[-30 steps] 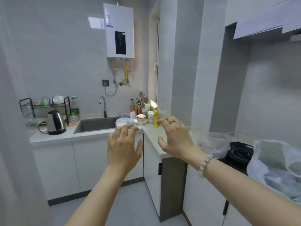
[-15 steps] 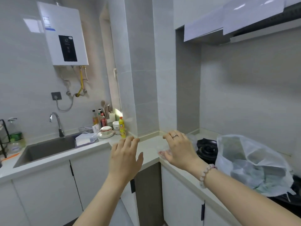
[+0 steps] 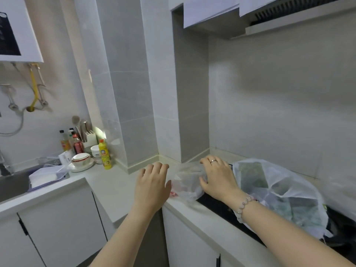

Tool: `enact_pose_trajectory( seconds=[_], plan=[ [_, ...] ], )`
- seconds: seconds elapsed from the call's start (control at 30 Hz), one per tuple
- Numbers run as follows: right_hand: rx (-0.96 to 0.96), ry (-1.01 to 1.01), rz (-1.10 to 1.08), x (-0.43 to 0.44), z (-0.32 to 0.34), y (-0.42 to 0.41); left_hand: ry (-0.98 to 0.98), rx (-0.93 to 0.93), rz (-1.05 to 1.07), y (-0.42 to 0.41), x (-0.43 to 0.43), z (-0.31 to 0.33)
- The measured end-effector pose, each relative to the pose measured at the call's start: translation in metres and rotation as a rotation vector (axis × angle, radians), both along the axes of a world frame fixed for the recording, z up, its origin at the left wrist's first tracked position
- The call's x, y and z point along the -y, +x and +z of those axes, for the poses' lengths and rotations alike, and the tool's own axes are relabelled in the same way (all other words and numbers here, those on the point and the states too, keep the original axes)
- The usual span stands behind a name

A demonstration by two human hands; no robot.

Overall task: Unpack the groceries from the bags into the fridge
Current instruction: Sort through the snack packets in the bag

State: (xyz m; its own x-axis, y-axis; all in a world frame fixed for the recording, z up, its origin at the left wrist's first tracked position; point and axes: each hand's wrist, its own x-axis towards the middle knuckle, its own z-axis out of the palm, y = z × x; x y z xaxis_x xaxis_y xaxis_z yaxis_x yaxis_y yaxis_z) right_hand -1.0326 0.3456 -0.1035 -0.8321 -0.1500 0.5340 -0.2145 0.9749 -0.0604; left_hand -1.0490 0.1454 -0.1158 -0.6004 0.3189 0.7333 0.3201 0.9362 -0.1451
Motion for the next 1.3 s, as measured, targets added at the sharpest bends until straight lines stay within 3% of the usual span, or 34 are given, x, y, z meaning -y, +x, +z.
enact_pose_trajectory(
  seconds=[0.43, 0.77, 0.93, 1.1, 1.2, 1.3],
  plan=[
    [0.053, -0.008, -0.137, -0.013, -0.042, -0.087, 0.044, 0.028, -0.176, -0.128, -0.024, -0.054],
    [0.038, 0.038, -0.214, 0.014, -0.015, -0.226, 0.118, -0.007, -0.383, -0.295, -0.015, -0.060],
    [0.122, 0.076, -0.254, 0.026, -0.050, -0.266, 0.058, -0.014, -0.525, -0.342, -0.010, -0.105],
    [0.076, 0.002, -0.324, 0.021, -0.090, -0.273, 0.026, 0.125, -0.689, -0.355, -0.023, -0.161],
    [0.180, -0.021, -0.289, 0.020, -0.115, -0.268, -0.008, 0.205, -0.773, -0.351, -0.040, -0.183],
    [0.459, -0.013, -0.216, 0.026, -0.133, -0.266, -0.047, 0.309, -0.834, -0.347, -0.054, -0.195]
  ],
)
